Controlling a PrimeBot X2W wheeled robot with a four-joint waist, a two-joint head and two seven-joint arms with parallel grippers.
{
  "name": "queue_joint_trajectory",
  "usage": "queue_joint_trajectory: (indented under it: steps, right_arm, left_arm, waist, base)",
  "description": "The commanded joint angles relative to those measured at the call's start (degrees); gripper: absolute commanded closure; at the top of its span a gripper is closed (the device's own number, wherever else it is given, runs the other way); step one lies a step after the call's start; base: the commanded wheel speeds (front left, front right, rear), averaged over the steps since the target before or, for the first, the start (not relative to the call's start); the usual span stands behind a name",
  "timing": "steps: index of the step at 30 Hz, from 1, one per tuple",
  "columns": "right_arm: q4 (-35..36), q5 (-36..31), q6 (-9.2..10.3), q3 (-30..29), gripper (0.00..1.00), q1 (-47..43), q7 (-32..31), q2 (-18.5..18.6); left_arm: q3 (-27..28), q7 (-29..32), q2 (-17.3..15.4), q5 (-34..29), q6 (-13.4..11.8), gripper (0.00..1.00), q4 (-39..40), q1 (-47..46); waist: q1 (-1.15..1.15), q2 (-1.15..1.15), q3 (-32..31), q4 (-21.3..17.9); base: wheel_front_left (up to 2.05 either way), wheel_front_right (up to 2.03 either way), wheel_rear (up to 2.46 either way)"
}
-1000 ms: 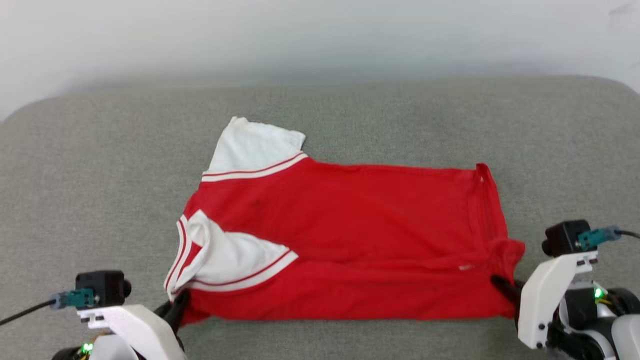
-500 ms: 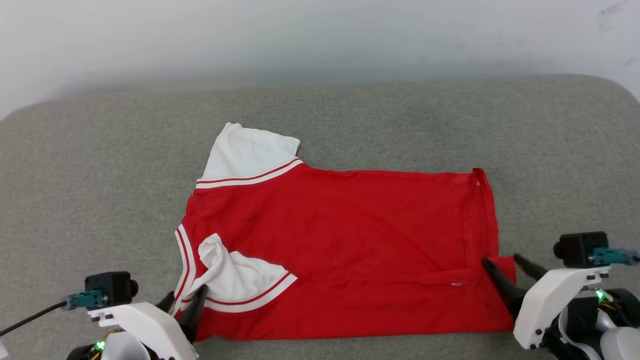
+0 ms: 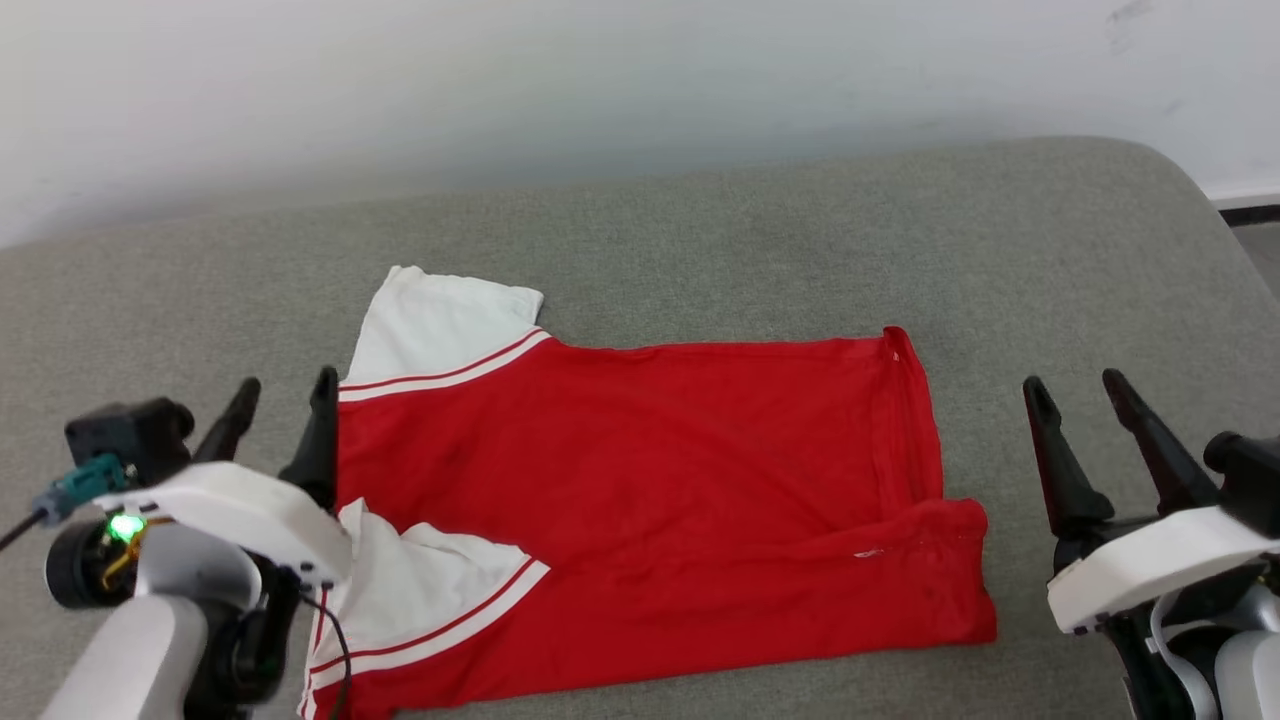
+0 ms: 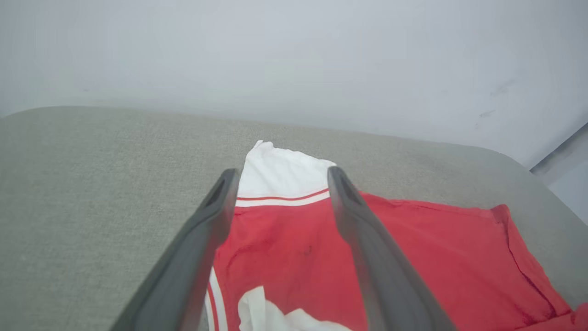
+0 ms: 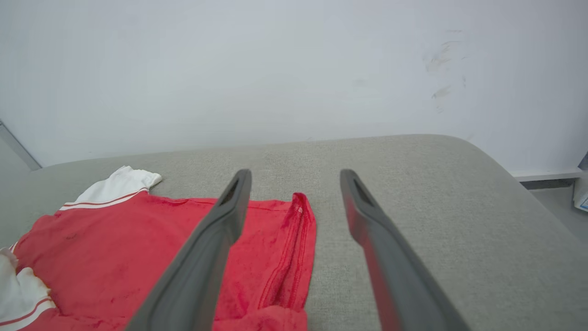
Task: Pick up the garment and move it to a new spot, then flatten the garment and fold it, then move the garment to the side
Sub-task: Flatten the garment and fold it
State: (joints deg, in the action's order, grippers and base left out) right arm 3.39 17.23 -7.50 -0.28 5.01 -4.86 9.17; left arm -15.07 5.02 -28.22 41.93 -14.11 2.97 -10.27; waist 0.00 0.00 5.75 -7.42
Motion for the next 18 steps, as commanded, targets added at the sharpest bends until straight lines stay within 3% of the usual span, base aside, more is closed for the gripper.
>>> queue_joint_trajectory:
  steps: [1, 10, 18]
  right_arm:
    - [0.5, -0.52, 0.02, -0.24, 0.0, 1.15, 0.4, -0.56]
    - [5.59, -1.73, 0.02, -0.72, 0.0, 6.11, 1.44, -3.15]
    - [8.05, -0.87, 0.02, 0.9, 0.0, 10.28, 2.16, -4.34]
  left_arm:
    - [0.19, -0.19, -0.03, -0.3, 0.16, 0.0, -0.54, -1.71]
    - [0.12, 4.87, -2.2, -0.4, 3.39, 0.0, -8.75, -19.6]
    - [-2.0, 21.57, -8.45, 2.23, 9.15, 0.0, -15.89, -35.85]
  waist:
    - [0.0, 0.0, 1.28, -1.04]
    - [0.0, 0.0, 10.67, -5.17]
    - [0.0, 0.0, 18.99, -8.12]
  base:
    - [0.0, 0.0, 0.0]
    - [0.0, 0.0, 0.0]
    - [0.0, 0.0, 0.0]
